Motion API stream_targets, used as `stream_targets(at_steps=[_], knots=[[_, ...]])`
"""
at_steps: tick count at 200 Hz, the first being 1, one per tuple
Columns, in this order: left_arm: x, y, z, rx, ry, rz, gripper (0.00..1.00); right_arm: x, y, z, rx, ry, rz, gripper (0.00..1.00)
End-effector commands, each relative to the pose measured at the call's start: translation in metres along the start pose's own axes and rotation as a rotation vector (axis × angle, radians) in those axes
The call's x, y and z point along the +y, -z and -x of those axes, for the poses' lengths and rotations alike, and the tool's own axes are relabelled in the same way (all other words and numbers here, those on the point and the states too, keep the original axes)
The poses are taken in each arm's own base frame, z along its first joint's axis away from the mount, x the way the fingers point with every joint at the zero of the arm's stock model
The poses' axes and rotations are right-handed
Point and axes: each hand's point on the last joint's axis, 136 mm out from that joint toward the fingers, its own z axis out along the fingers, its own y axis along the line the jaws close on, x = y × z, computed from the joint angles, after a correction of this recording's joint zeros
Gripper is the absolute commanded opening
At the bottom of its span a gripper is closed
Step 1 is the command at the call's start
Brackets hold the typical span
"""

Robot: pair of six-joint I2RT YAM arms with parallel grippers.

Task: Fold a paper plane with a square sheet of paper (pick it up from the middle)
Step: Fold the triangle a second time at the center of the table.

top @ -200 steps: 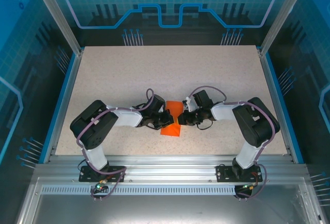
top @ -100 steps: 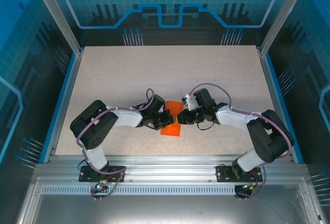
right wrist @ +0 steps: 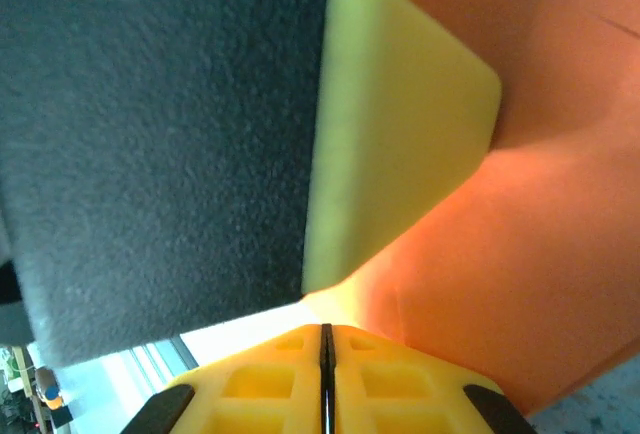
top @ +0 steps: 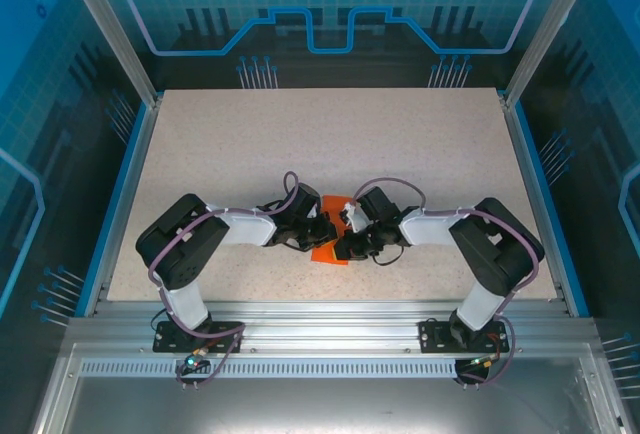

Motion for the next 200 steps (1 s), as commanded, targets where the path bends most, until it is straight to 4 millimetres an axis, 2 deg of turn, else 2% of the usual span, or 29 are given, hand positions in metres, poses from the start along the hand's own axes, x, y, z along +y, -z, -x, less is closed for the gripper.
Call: stream_targets(at_steps=[1,41,101,174,200], knots=[[0.011,-0.004,-0.003,0.010,-0.002,0.046,0.00,0.008,0.001,0.007,-0.006,0.005,0.004,0.10],[0.011,-0.004,-0.003,0.011,-0.003,0.046,0.00,-0.001,0.003,0.009,-0.001,-0.011,-0.052,0.11],[0.011,-0.004,-0.003,0.011,-0.007,0.054,0.00,-0.030,0.005,-0.009,0.033,-0.079,-0.098,0.11],[0.015,-0.006,-0.003,0.015,0.001,0.063,0.00,-0.043,0.007,-0.035,0.088,-0.122,-0.103,0.13],[0.016,-0.007,-0.004,0.017,0.003,0.068,0.00,-0.040,0.009,-0.044,0.110,-0.116,-0.082,0.14]])
